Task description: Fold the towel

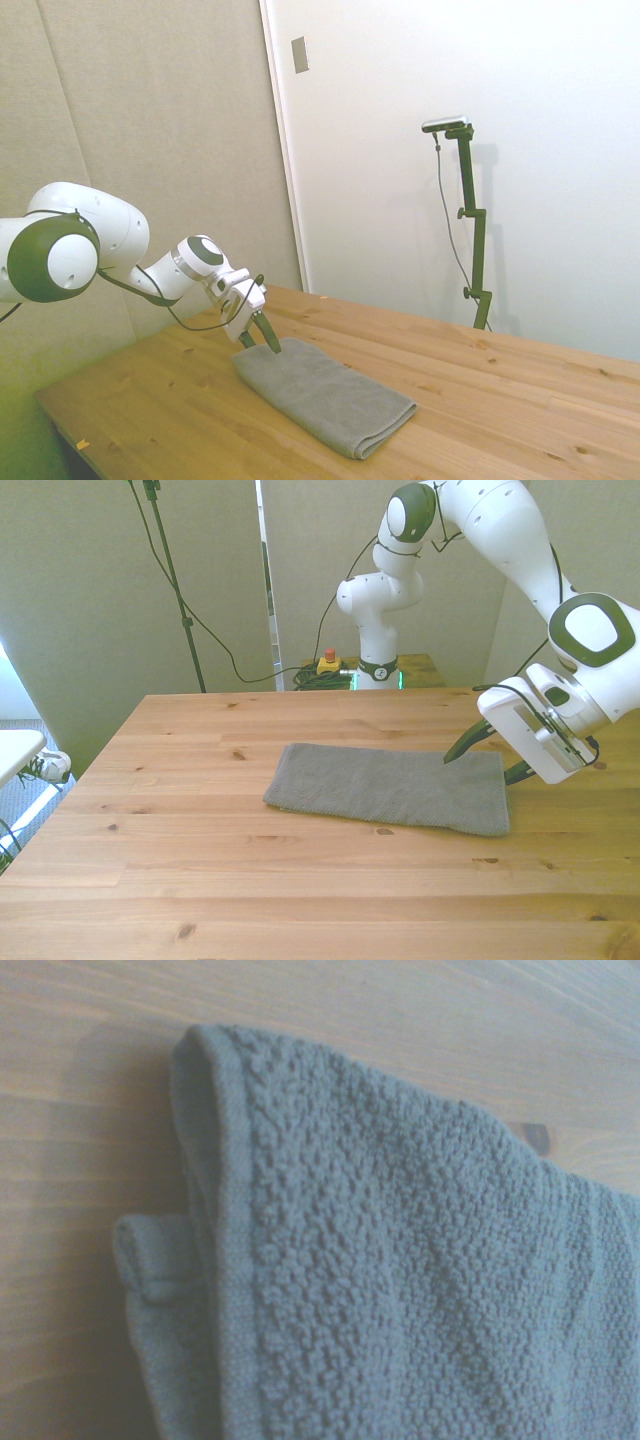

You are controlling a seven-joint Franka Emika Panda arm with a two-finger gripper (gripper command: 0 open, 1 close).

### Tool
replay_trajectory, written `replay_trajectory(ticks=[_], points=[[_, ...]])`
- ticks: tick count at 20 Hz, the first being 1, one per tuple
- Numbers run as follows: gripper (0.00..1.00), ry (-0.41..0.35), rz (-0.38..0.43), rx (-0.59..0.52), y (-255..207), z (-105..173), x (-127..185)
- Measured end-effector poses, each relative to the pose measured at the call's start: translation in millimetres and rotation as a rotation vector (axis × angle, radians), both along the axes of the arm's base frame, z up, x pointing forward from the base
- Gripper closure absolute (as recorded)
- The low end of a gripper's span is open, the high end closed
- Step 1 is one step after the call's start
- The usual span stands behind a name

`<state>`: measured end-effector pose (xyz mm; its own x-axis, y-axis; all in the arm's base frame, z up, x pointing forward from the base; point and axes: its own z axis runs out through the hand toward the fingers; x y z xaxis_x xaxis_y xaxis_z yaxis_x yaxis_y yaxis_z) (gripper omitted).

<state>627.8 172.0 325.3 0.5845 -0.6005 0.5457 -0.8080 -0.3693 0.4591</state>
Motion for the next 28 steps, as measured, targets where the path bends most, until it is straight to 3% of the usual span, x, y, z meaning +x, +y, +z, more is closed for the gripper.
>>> replay_trajectory(ticks=[25, 28], points=[[1.0, -0.038, 0.074, 0.091, 1, -12, -12], [1.0, -0.054, 0.082, 0.143, 3, -4, -16]])
